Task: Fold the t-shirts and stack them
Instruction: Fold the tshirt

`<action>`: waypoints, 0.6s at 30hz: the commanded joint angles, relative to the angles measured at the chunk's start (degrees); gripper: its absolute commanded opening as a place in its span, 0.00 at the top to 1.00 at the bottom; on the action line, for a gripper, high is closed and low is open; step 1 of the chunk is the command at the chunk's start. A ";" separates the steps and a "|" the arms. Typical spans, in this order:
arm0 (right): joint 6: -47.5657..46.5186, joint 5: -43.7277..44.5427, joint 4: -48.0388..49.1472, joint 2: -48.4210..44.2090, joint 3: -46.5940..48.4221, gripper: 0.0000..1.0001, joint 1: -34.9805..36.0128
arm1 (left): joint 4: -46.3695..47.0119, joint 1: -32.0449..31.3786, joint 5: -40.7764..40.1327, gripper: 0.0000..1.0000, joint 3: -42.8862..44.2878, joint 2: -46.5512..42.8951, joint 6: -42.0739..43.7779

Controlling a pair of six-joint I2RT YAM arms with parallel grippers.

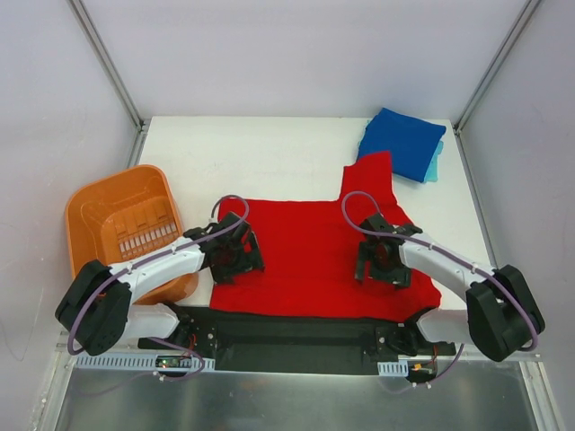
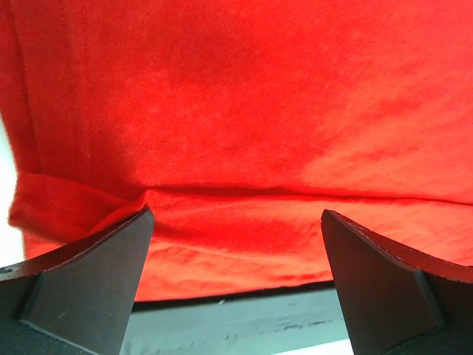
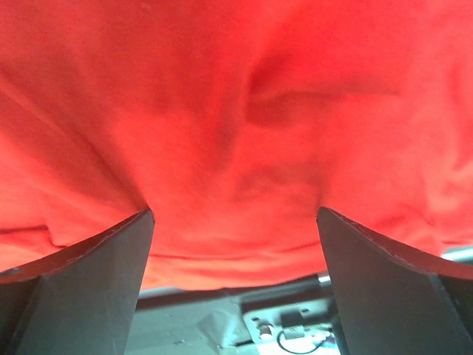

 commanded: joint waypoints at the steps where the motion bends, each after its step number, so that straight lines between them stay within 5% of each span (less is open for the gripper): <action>1: -1.72 4.12 -4.57 -3.85 4.86 0.03 0.25 | -7.39 -0.52 -4.15 0.01 3.50 -0.78 0.66; 9: -10.59 5.73 -2.47 -1.06 25.58 0.03 -6.32 | -11.35 1.06 -15.06 0.01 22.40 4.22 7.78; 13: -14.99 -1.31 0.88 8.41 35.26 0.03 -13.89 | -11.35 7.29 -13.76 0.01 30.40 11.69 13.13; 18: -17.89 2.63 1.59 20.64 48.53 0.03 -16.54 | -12.66 14.59 -13.84 0.01 40.07 22.49 17.70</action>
